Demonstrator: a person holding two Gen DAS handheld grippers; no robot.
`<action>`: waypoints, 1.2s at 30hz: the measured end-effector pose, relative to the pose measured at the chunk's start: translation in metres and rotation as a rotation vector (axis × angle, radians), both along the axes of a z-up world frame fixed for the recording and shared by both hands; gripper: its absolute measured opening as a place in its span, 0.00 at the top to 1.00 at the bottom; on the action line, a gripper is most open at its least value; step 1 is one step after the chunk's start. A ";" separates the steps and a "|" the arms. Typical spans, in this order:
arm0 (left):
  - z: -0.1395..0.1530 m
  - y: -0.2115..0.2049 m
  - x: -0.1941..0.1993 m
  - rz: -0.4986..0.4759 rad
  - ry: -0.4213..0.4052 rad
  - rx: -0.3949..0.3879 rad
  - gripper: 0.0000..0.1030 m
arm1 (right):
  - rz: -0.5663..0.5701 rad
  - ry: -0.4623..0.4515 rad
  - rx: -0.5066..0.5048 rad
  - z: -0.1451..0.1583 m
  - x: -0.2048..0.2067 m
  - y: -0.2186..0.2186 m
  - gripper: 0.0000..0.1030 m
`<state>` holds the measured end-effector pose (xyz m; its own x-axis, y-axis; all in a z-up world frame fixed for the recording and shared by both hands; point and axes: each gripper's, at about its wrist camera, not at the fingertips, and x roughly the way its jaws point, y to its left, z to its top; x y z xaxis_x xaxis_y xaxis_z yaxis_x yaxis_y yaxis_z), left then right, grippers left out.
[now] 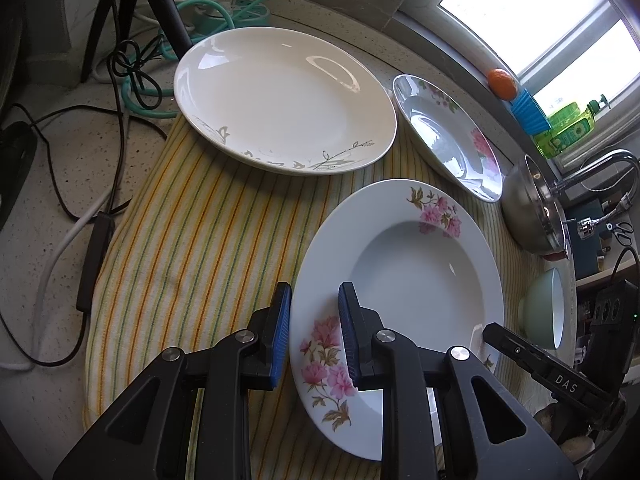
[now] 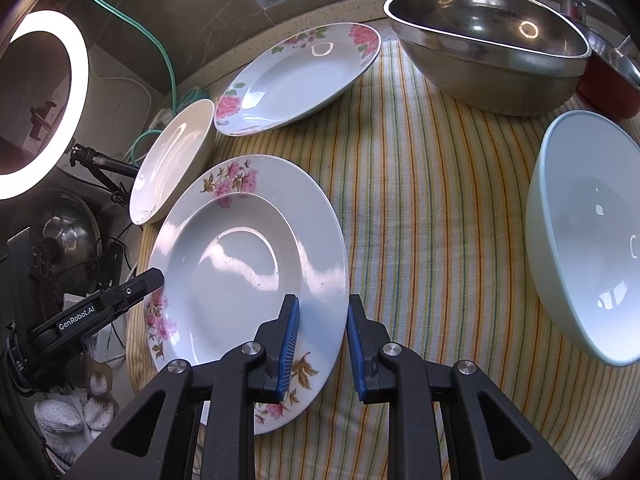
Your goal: Organize plates and bowls
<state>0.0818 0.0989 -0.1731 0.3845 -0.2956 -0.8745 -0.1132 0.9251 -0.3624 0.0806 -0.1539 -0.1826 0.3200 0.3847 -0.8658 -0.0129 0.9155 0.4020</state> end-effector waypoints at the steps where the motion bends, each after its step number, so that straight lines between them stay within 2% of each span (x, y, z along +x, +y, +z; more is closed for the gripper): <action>1: 0.000 0.000 0.000 0.001 0.001 -0.001 0.79 | -0.001 0.001 0.000 0.000 0.000 0.000 0.79; 36: 0.001 -0.019 -0.044 -0.013 0.026 -0.029 0.79 | -0.006 0.006 -0.033 0.005 -0.033 -0.028 0.79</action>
